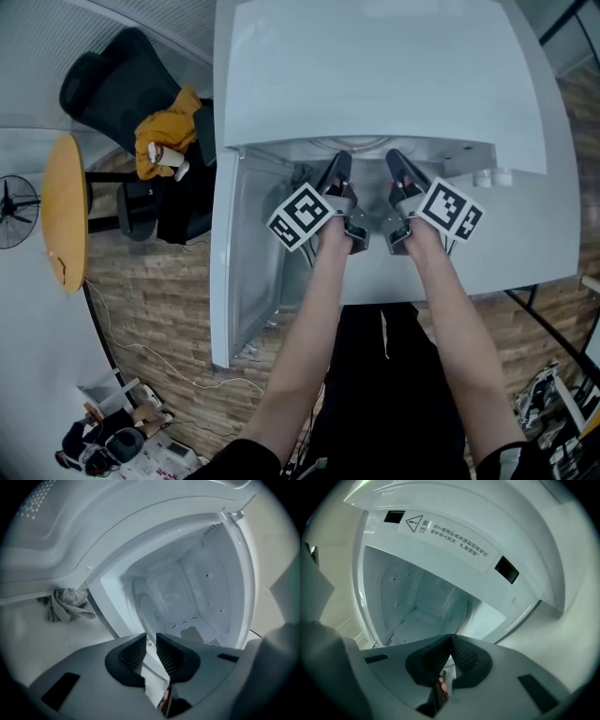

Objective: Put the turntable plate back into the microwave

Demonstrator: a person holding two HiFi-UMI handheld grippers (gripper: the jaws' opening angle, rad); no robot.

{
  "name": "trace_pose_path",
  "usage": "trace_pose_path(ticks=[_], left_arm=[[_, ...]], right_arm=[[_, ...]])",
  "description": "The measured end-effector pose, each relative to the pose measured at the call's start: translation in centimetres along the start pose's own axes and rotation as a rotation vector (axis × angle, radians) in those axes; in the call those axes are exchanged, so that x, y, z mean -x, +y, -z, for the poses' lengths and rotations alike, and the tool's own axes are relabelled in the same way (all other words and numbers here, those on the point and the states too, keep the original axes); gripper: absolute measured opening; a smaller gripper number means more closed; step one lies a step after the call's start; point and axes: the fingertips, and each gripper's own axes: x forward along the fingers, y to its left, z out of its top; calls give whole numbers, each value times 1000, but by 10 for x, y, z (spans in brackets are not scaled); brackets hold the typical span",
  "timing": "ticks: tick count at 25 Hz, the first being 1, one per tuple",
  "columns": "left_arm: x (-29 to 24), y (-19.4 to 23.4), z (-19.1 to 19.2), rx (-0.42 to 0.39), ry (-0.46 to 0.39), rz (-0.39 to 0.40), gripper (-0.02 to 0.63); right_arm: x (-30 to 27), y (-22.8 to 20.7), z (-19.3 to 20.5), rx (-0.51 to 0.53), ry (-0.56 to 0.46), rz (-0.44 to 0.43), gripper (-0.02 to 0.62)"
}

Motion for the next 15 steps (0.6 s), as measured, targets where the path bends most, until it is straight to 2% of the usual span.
trace_pose_path(ticks=[9, 15], left_arm=[[17, -4, 9, -54, -8, -28, 61], [38, -24, 17, -98, -17, -25, 61]], right_arm=[[28, 10, 16, 124, 71, 5, 6], [51, 17, 22, 236, 103, 26, 6]])
